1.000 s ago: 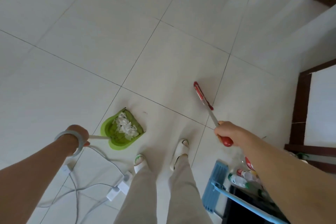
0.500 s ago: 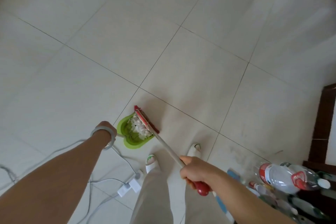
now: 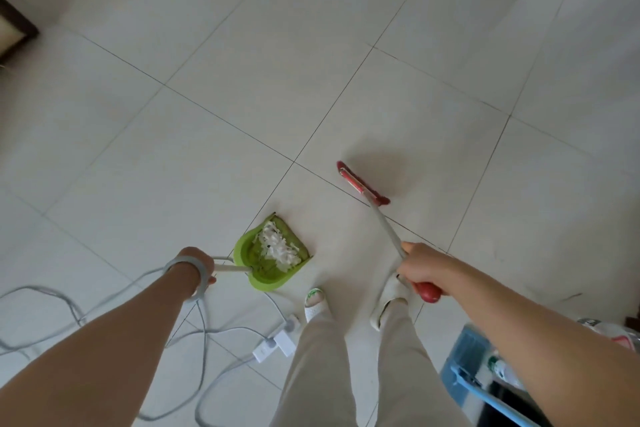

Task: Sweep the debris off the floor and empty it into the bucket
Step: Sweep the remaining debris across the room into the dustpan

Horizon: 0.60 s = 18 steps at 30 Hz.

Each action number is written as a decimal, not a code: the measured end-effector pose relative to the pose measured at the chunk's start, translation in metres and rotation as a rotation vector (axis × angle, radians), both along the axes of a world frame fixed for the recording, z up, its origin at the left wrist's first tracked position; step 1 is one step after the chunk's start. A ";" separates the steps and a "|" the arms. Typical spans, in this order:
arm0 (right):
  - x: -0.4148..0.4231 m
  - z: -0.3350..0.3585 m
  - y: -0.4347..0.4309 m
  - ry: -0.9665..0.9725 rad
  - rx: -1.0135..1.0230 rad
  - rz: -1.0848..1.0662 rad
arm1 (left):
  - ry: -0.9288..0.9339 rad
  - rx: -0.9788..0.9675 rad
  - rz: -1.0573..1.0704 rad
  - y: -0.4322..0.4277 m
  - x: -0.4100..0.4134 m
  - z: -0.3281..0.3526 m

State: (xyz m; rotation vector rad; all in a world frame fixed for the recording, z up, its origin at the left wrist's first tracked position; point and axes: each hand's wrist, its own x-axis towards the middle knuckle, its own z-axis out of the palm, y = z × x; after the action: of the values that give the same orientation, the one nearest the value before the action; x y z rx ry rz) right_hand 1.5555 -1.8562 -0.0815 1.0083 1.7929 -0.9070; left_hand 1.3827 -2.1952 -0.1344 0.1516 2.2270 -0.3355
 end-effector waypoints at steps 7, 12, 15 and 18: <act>0.010 -0.004 -0.094 -0.076 -0.088 0.362 | 0.004 0.061 0.219 -0.019 0.008 -0.010; 0.015 0.026 -0.066 -0.054 -0.192 0.196 | -0.002 0.061 0.171 -0.019 0.007 -0.005; 0.021 0.032 -0.063 -0.017 -0.123 0.176 | -0.033 0.000 0.102 -0.026 0.007 -0.007; 0.012 0.018 -0.072 0.004 -0.015 0.197 | -0.018 0.067 0.157 -0.026 0.008 -0.010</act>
State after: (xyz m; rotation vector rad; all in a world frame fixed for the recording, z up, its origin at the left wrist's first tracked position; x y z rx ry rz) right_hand 1.5675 -1.9277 -0.0634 0.8039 1.8491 -0.7990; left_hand 1.3904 -2.2210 -0.1448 0.0146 2.2174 -0.1738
